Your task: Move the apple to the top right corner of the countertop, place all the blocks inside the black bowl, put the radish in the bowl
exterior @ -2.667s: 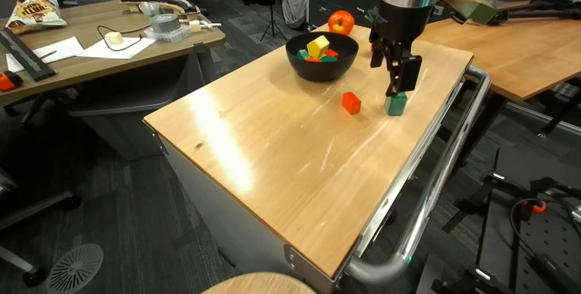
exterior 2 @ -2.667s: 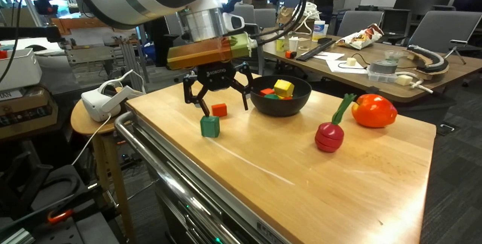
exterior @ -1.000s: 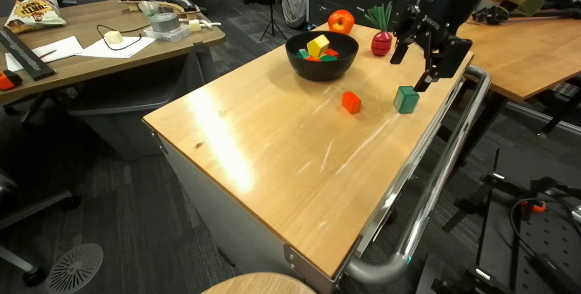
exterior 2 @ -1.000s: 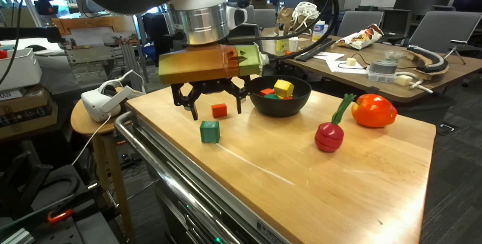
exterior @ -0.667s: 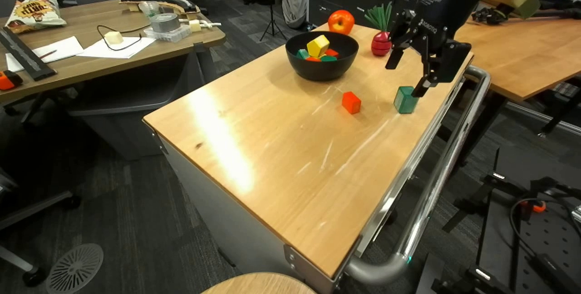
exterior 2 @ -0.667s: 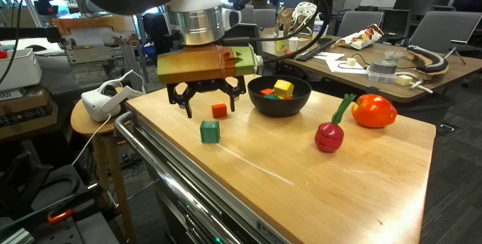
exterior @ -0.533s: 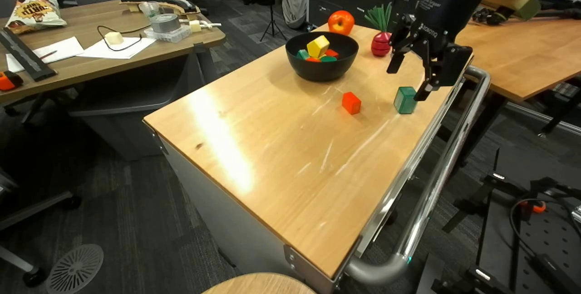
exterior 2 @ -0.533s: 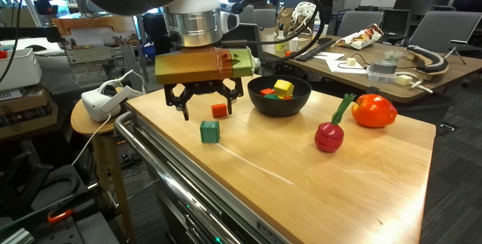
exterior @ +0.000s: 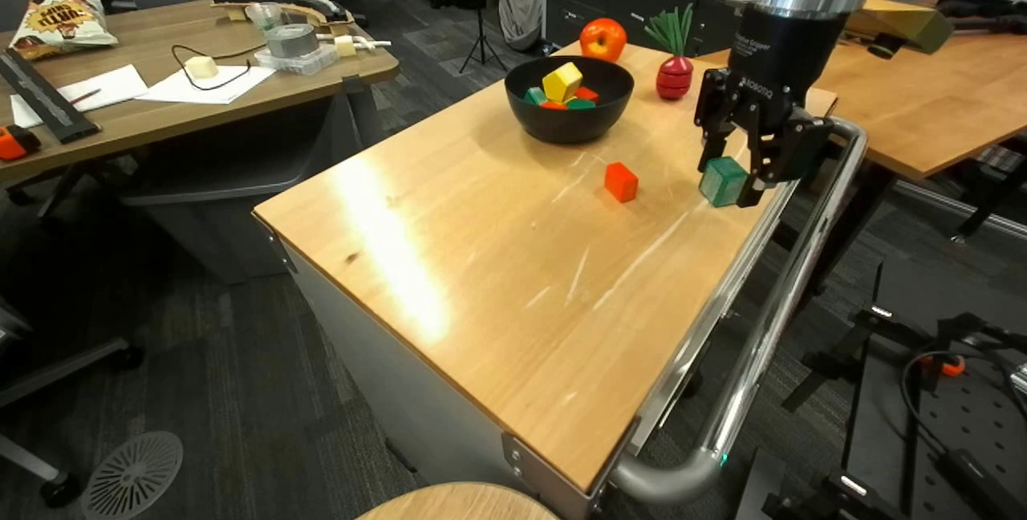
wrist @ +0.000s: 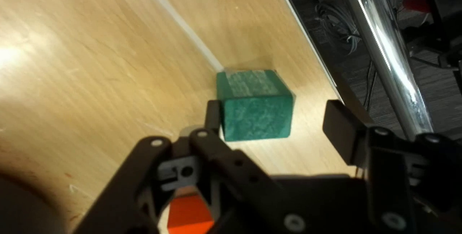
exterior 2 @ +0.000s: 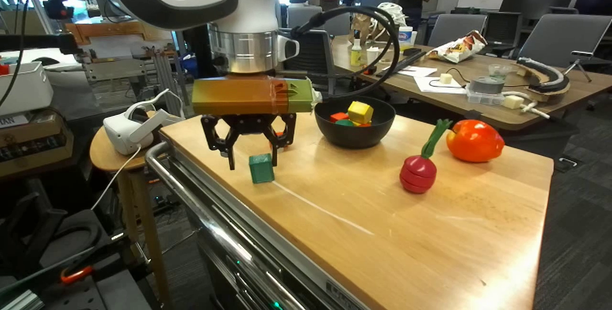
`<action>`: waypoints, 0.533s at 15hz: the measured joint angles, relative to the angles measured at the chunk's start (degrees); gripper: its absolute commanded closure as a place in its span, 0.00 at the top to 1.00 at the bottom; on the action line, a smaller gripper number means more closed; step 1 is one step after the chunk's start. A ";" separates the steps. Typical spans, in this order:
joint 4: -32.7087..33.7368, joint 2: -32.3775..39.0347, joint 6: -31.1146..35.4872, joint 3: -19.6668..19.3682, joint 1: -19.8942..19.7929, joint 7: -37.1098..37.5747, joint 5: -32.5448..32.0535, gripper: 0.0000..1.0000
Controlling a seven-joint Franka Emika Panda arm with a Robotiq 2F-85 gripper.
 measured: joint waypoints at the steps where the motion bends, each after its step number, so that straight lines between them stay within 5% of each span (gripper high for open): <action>1: 0.24 0.49 -0.20 0.14 -0.20 1.27 -1.02 0.35; 3: 0.66 1.27 -0.70 0.39 -0.59 4.13 -3.20 0.19; 8: 1.44 1.61 -0.17 1.12 -1.07 11.66 -7.72 0.18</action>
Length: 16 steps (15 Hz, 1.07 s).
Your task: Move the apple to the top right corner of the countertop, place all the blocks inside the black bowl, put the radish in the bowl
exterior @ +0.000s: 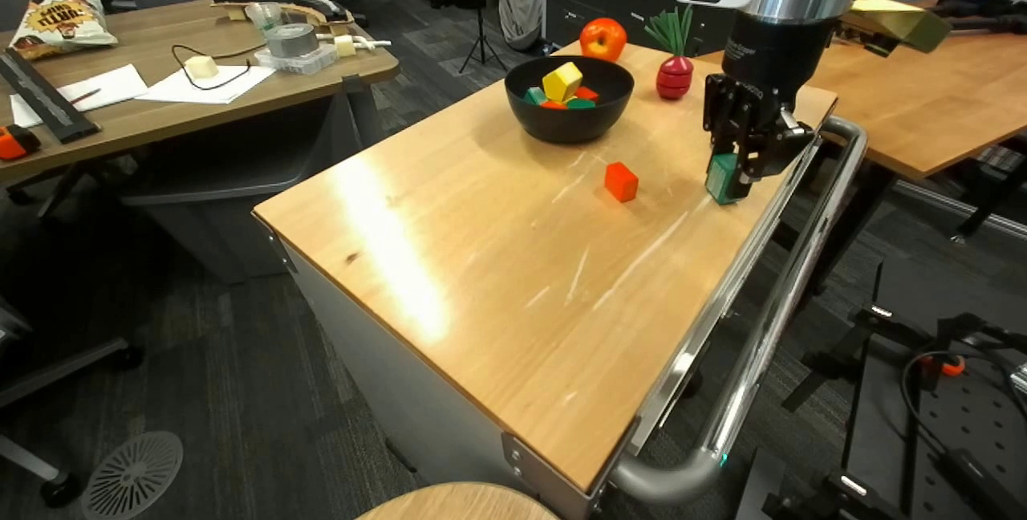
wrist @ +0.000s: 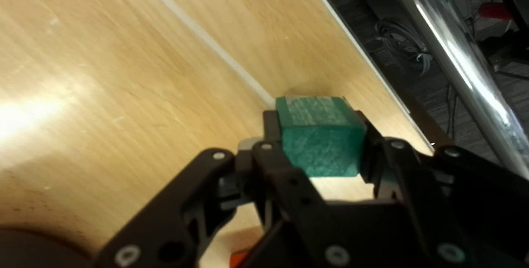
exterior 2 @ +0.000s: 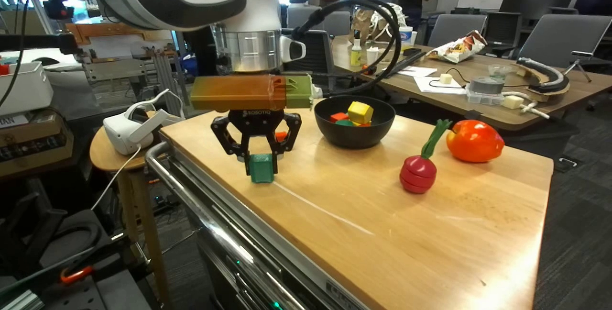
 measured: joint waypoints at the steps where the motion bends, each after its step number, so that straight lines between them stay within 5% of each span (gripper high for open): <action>1: 0.22 -0.19 1.63 0.36 -0.13 2.85 -1.69 0.18; 8: 10.35 -2.18 4.07 3.35 -2.85 24.74 -20.17 0.18; 12: 21.92 7.12 3.11 4.64 -4.13 36.25 -30.17 0.18; 16: 32.45 19.70 0.00 5.06 -2.64 38.12 -30.44 0.18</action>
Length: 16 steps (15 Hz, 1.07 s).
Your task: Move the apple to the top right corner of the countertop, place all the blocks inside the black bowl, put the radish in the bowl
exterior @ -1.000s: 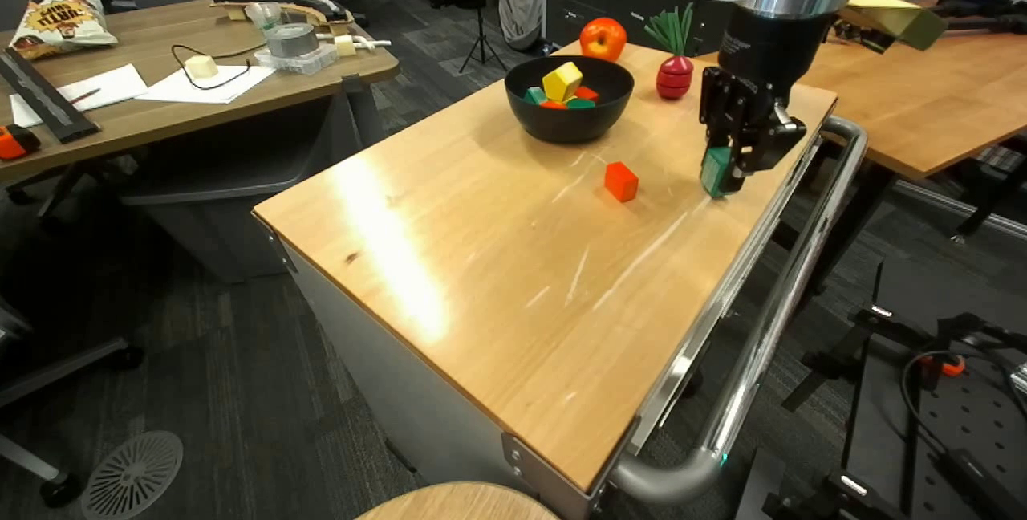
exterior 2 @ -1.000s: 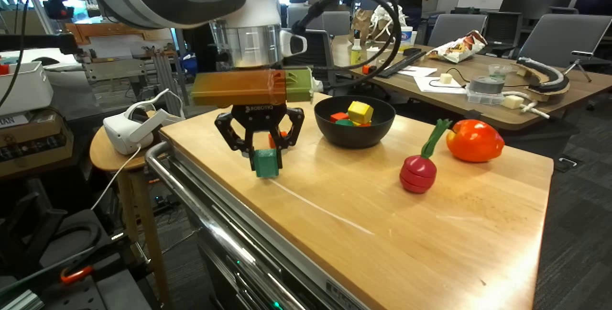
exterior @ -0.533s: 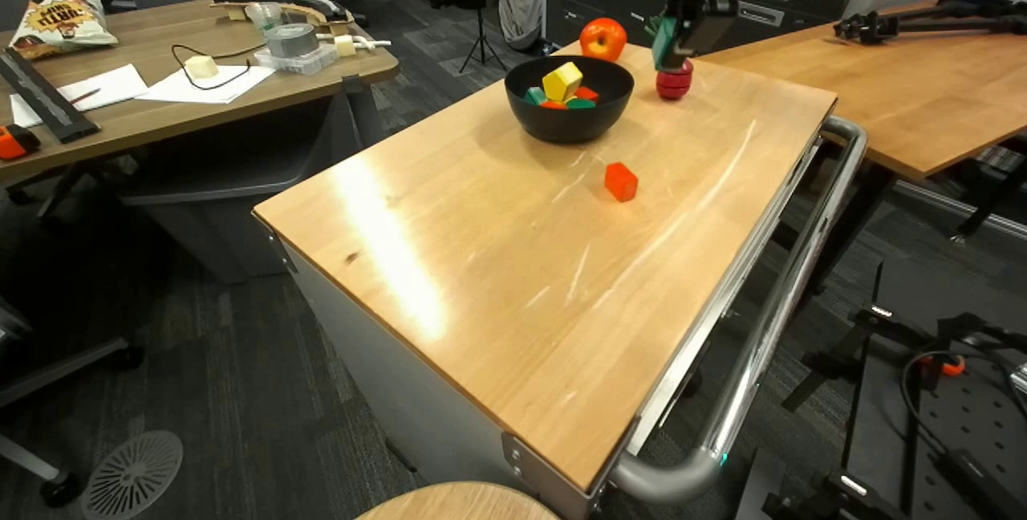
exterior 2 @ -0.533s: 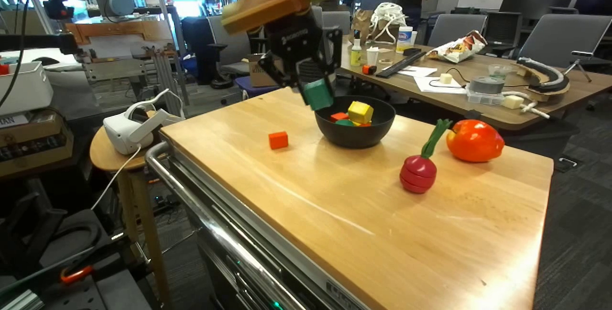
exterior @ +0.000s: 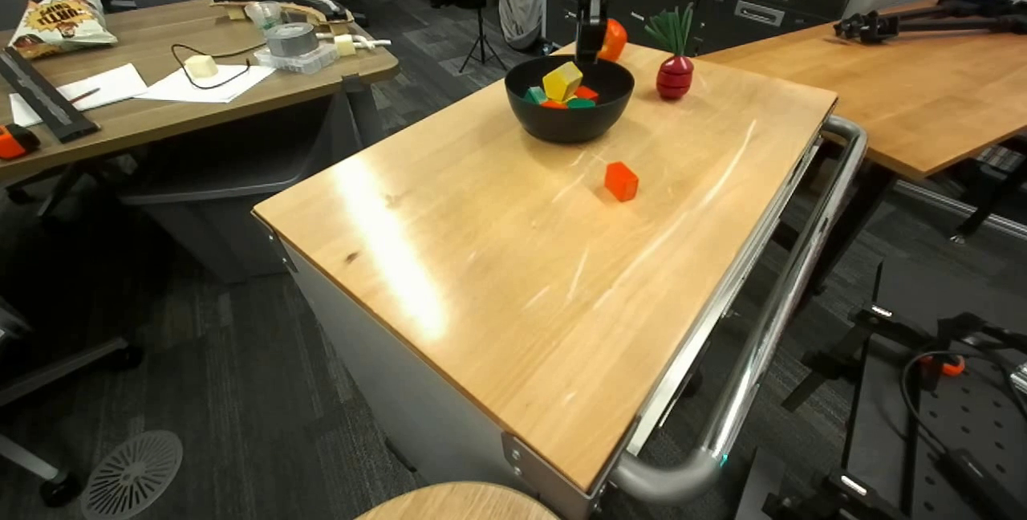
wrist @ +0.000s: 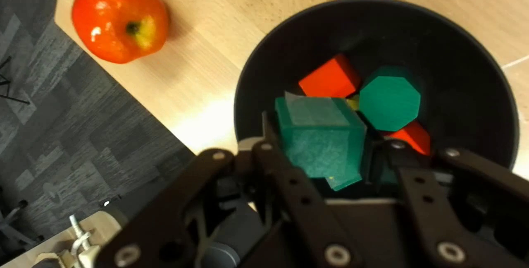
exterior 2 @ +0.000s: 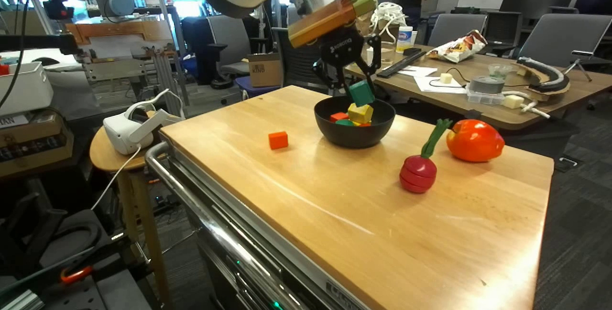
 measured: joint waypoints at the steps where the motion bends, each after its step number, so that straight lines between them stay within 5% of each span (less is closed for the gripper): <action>1: 2.00 2.49 -0.80 0.00 0.28 -0.07 0.56 0.18; 5: 8.09 6.10 -5.30 0.00 0.42 -1.94 4.13 0.18; 11: 8.77 6.80 -7.68 -0.06 0.26 -4.71 7.49 0.18; 12: 8.36 6.81 -7.74 -0.07 0.21 -4.99 7.71 0.61; 16: 6.70 6.71 -7.69 -0.09 0.15 -5.38 8.03 0.91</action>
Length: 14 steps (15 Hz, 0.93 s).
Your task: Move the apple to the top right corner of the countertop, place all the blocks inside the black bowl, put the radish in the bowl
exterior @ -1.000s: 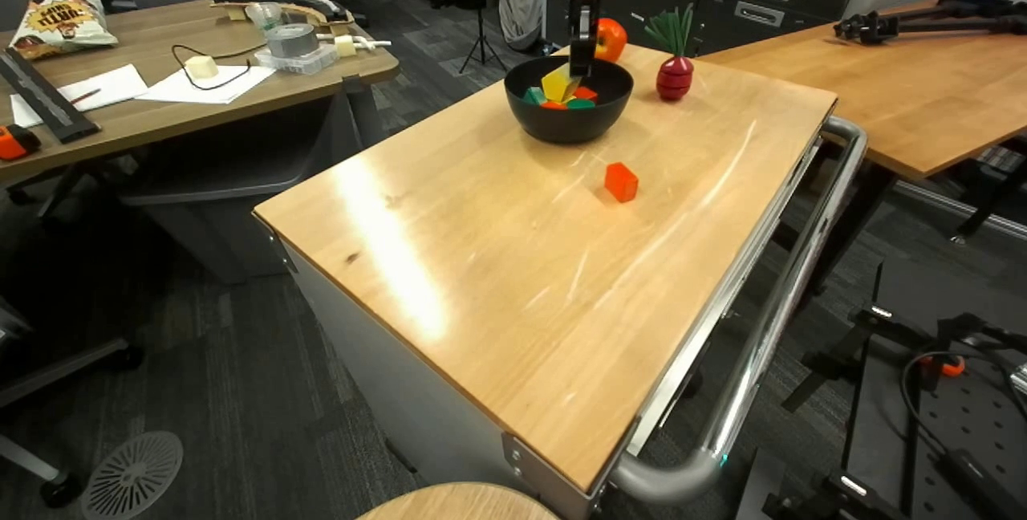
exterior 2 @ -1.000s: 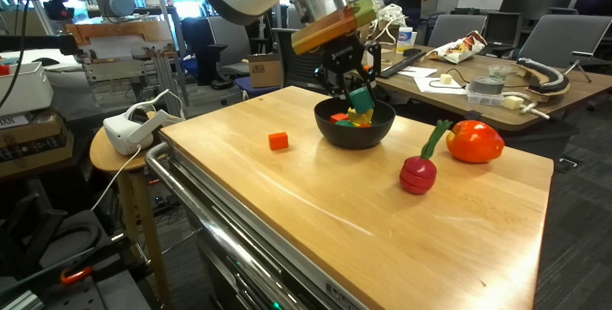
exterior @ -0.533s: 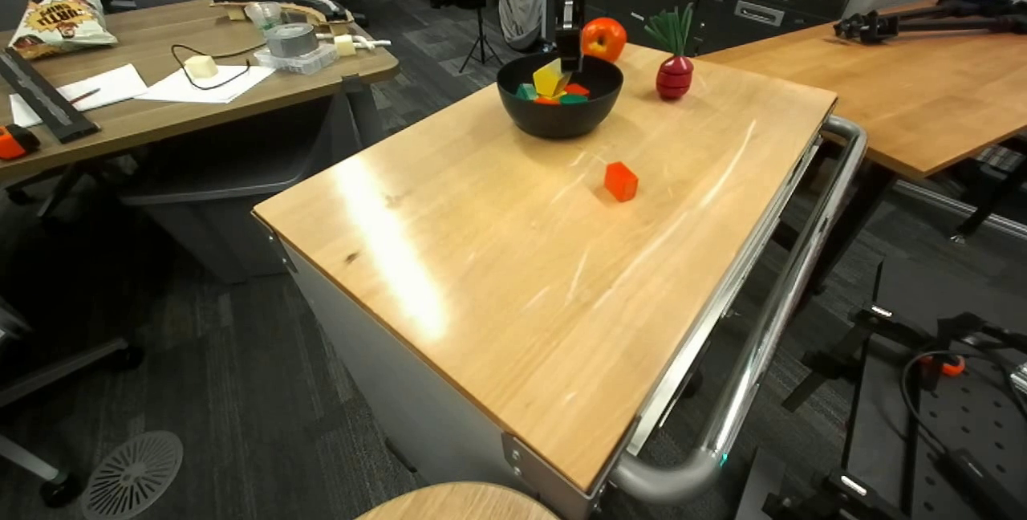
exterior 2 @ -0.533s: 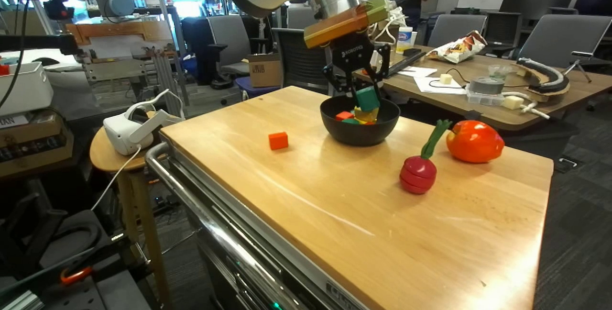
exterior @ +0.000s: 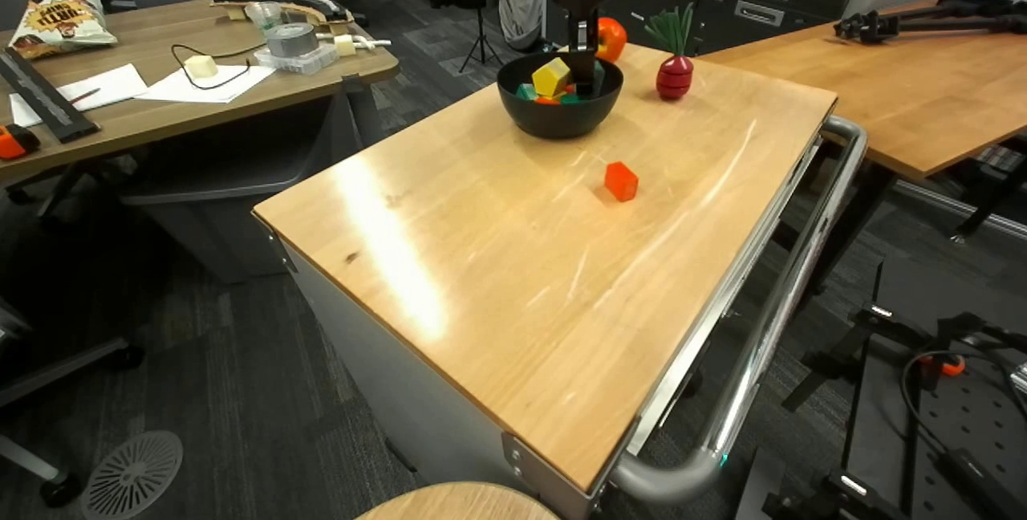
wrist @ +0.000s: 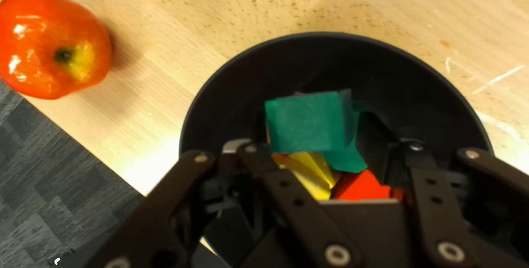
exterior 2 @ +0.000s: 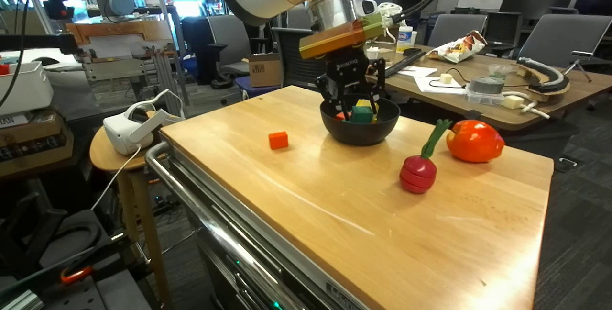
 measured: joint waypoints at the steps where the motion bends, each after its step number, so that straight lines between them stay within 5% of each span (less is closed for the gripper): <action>1: -0.42 -0.21 0.20 0.02 0.03 -0.03 0.00 0.98; 7: -7.29 -6.37 9.08 0.44 0.69 -1.69 -1.00 1.00; 14: -22.10 -16.65 20.82 2.77 0.93 -19.00 2.64 1.00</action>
